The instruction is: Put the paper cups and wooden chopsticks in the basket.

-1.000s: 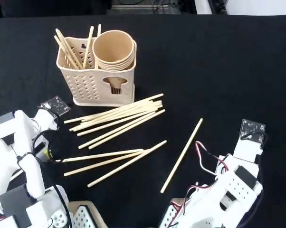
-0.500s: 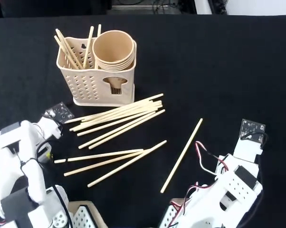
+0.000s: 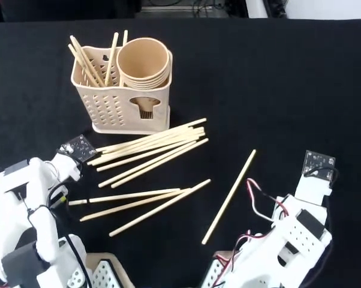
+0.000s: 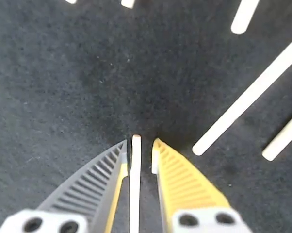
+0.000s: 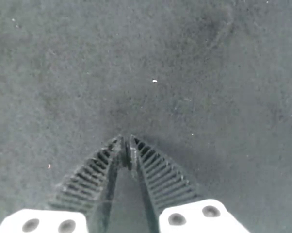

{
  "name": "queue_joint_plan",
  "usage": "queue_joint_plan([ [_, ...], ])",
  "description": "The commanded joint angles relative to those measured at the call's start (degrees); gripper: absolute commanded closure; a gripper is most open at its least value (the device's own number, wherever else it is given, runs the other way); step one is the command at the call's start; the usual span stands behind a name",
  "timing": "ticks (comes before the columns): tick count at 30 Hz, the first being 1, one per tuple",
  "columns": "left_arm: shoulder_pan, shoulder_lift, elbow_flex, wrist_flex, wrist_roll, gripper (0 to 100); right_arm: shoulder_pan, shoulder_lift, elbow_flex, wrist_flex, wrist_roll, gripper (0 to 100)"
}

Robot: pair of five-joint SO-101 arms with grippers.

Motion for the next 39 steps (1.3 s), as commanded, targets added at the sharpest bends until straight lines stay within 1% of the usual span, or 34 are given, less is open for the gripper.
queue_joint_plan([
  [1,0.22,-0.44,-0.04,1.93,-0.18,91,-0.62,-0.84,-0.31,-0.70,0.18,98.5],
  [5,0.40,-1.32,-3.74,11.43,1.23,91,-0.62,-0.84,-0.31,-0.70,0.18,98.5],
  [9,1.71,-4.92,-7.87,18.46,9.67,91,-0.62,-0.84,-0.31,-0.70,0.18,98.5],
  [13,4.88,-9.32,-10.15,23.47,16.35,97,-0.62,-0.84,-0.31,-0.70,0.18,98.5],
  [15,7.16,-11.34,-10.51,25.23,18.55,97,-0.62,-0.84,-0.31,-0.70,0.18,98.5],
  [18,10.24,-13.71,-10.07,26.37,19.69,97,-0.53,-0.84,-0.31,-0.70,0.18,98.5],
  [20,10.77,-14.59,-9.80,26.99,19.16,97,-0.53,-0.84,-0.31,-0.70,0.26,98.5],
  [22,9.71,-15.21,-8.84,25.76,18.37,94,-0.53,-0.84,-0.31,-0.70,0.35,98.5],
  [23,8.40,-15.21,-8.57,24.79,16.70,92,-0.53,-0.84,-0.31,-0.70,0.35,98.5],
  [25,4.53,-14.59,-7.87,22.15,12.31,88,-0.53,-0.84,-0.31,-0.70,0.44,98.5],
  [28,-0.40,-14.59,-5.41,16.88,9.49,84,-0.53,-0.84,-0.31,-0.70,0.44,98.5],
  [30,-0.22,-14.59,-4.44,16.35,8.97,84,-0.53,-0.84,-0.31,-0.70,0.44,98.5],
  [34,2.95,-13.80,-2.68,15.56,8.97,84,-0.53,-0.84,-0.31,-0.70,0.44,98.5],
  [37,3.47,-10.37,-2.07,11.08,9.14,84,-0.53,-0.84,-0.31,-0.70,0.44,98.5],
  [39,2.77,-6.15,-3.03,9.67,8.97,84,-0.53,-0.84,-0.31,-0.70,0.44,98.5],
])
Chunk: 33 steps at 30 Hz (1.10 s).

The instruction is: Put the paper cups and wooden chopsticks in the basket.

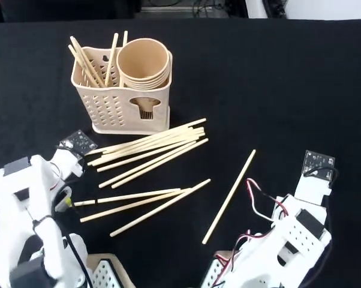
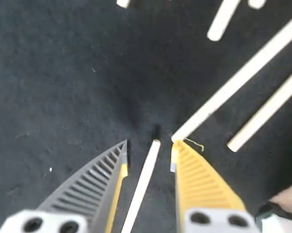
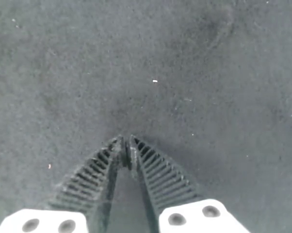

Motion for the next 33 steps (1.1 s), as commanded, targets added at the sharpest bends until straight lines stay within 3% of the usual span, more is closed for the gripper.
queue_joint_plan([
  [1,-0.22,5.98,-2.51,-2.11,-0.53,84,-0.53,-0.84,-0.31,-0.70,0.44,98.5],
  [11,-0.92,17.85,-8.13,-1.76,-2.73,89,-0.53,-0.84,-0.31,-0.79,0.44,98.5],
  [17,-1.10,16.18,-8.75,1.41,-3.43,96,-0.53,-0.84,-0.31,-0.88,0.35,98.5],
  [28,-0.84,8.79,-9.63,8.88,-2.81,97,-0.53,-0.84,-0.31,-0.88,0.35,98.5],
  [33,-0.04,3.34,-10.86,11.25,1.49,97,-0.53,-0.84,-0.31,-0.88,0.44,98.5],
])
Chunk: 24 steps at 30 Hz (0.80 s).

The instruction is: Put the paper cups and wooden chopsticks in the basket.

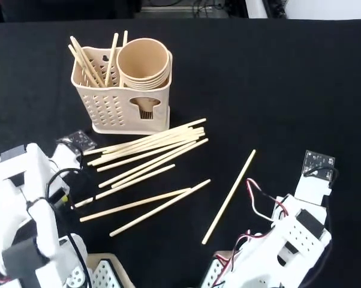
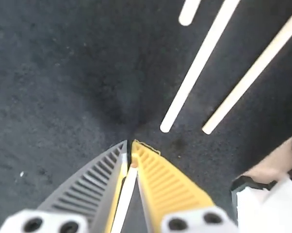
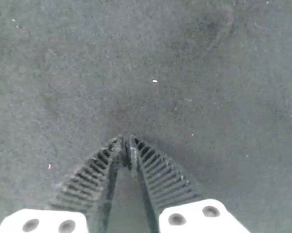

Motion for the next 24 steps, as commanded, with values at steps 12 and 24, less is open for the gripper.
queue_joint_plan([
  [12,17.27,-8.88,-2.33,-9.67,20.66,97,-0.53,-0.84,-0.31,-0.88,0.44,98.5],
  [24,2.15,-5.19,-3.30,-2.02,11.34,90,-0.53,-0.84,-0.31,-0.97,0.53,98.5],
])
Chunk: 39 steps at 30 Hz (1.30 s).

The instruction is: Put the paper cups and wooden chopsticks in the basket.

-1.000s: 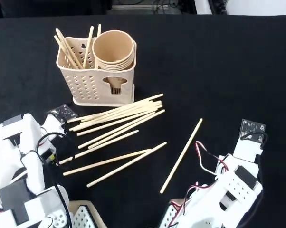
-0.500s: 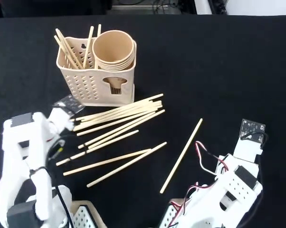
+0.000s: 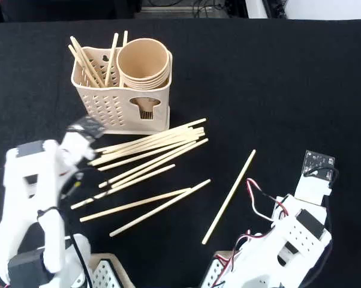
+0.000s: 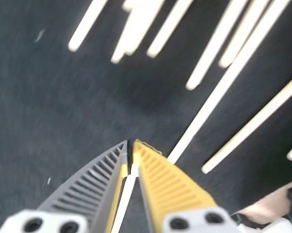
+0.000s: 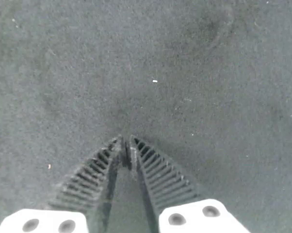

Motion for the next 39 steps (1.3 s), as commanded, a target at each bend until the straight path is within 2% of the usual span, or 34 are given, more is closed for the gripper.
queue_joint_plan([
  [1,-6.81,0.00,-2.07,0.53,-2.73,88,-0.53,-0.84,-0.31,-0.97,0.53,98.5],
  [6,-12.70,-0.44,1.19,-0.70,-8.00,90,-0.62,-0.84,-0.31,-0.97,0.53,98.5],
  [9,-15.78,-0.44,4.62,-5.54,-10.29,92,-0.62,-0.84,-0.31,-0.97,0.53,98.5],
  [13,-15.52,0.18,9.10,-9.76,-12.48,92,-0.62,-0.84,-0.31,-0.97,0.44,98.5],
  [19,-12.09,-0.44,11.12,-9.58,-12.13,92,-0.53,-0.84,-0.31,-0.97,0.44,98.5],
  [22,-11.91,-0.44,9.63,-9.49,-8.88,92,-0.53,-0.84,-0.31,-0.97,0.44,98.5],
  [28,-12.44,-0.53,-1.10,2.81,-4.04,93,-0.53,-0.84,-0.31,-0.97,0.44,98.5],
  [30,-14.11,-0.53,-2.59,4.31,0.62,93,-0.53,-0.84,-0.31,-0.97,0.44,98.5],
  [35,-17.71,-0.53,-0.48,2.99,21.98,93,-0.70,-0.84,-0.31,-0.97,0.44,98.5],
  [39,-18.68,-0.44,3.30,-0.53,34.11,92,-0.62,-0.84,-0.31,-0.97,0.44,98.5],
])
